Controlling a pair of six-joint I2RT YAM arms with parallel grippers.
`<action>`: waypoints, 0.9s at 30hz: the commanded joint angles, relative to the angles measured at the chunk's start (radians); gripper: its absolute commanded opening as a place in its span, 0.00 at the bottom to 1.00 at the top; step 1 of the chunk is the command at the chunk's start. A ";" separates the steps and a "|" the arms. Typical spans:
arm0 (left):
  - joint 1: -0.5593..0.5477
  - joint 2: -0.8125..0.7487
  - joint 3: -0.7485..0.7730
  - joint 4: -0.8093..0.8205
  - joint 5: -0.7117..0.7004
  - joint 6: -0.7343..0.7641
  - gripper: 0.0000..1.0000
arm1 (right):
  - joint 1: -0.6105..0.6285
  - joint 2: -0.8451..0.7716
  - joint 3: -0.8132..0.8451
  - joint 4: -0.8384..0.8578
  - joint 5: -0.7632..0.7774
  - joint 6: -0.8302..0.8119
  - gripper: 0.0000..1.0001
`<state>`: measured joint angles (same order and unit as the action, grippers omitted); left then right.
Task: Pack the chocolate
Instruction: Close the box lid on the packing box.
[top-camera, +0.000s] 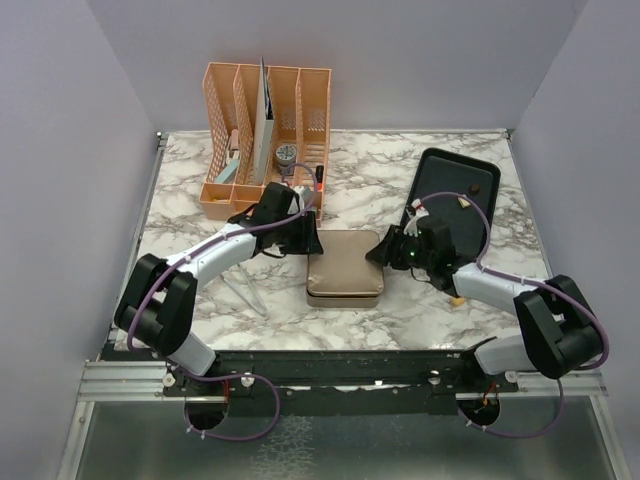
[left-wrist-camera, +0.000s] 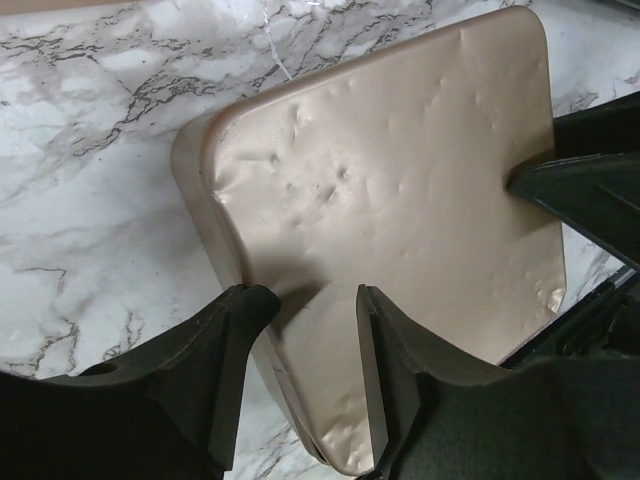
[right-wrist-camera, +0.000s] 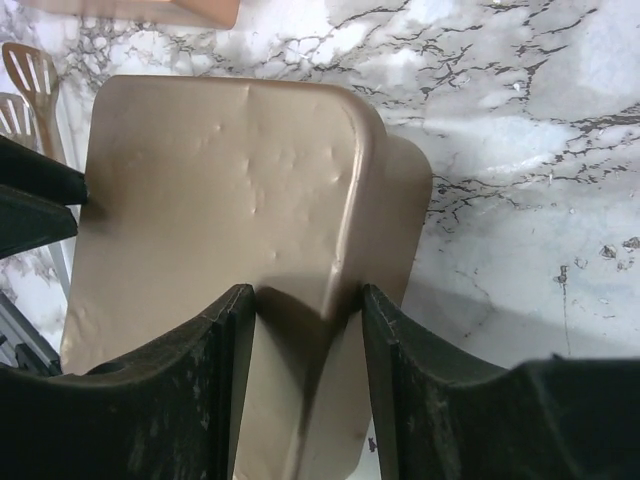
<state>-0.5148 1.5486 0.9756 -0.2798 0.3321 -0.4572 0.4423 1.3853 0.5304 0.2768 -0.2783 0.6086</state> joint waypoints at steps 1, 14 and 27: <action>-0.053 -0.058 0.088 0.042 0.126 -0.077 0.50 | 0.016 -0.059 -0.003 0.141 -0.117 0.034 0.48; -0.072 -0.110 0.060 0.015 0.051 -0.095 0.50 | 0.016 -0.087 0.004 0.021 -0.077 0.016 0.52; -0.068 -0.134 0.076 -0.154 -0.137 0.016 0.62 | 0.017 -0.125 0.080 -0.183 0.007 -0.017 0.52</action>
<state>-0.5884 1.4452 1.0470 -0.3363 0.3046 -0.5045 0.4534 1.3010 0.5827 0.1921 -0.3195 0.6197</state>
